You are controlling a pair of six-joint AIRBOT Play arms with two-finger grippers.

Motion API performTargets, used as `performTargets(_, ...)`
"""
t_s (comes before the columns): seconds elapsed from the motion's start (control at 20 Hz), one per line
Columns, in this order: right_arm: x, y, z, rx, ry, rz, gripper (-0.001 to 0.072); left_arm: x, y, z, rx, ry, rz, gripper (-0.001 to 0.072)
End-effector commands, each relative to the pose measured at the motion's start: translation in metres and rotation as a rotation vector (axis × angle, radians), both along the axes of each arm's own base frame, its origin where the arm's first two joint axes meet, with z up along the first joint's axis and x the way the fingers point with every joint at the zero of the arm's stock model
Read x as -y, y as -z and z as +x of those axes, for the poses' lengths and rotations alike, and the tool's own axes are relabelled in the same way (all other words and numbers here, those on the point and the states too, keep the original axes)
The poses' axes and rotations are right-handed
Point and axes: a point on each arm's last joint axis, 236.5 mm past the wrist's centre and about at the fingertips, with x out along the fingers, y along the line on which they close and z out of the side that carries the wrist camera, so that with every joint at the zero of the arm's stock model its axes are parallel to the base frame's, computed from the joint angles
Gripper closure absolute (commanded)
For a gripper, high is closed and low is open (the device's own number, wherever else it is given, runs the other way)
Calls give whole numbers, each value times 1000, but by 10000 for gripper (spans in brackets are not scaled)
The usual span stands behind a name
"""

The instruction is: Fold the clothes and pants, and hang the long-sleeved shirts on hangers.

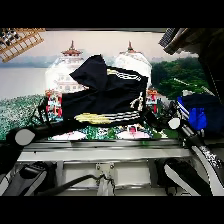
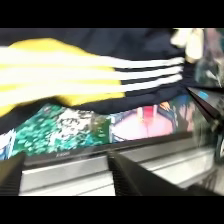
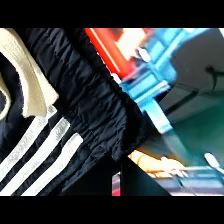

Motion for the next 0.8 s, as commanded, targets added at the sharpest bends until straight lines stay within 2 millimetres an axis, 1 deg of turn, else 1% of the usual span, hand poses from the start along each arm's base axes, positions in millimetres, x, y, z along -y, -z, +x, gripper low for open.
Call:
performTargets(0.0,-1,0,0,8,-20,-6,681,-9,33,-19,-134,-154,-49,139)
performTargets(0.1,-1,0,0,8,-20,-6,681,-12,48,-26,-188,-198,-50,139)
performTargets(0.15,-1,0,0,7,-21,-6,682,-15,54,-26,-201,-231,-52,140)
performTargets(0.4,-2,0,-2,4,-47,-12,682,-36,74,-14,-207,-418,-55,140)
performTargets(0.6,-3,1,-5,-5,-55,-11,683,-56,76,-1,-181,-521,-30,141)
performTargets(0.75,-3,1,-5,-3,-54,-11,683,-63,81,0,-200,-555,-22,145)
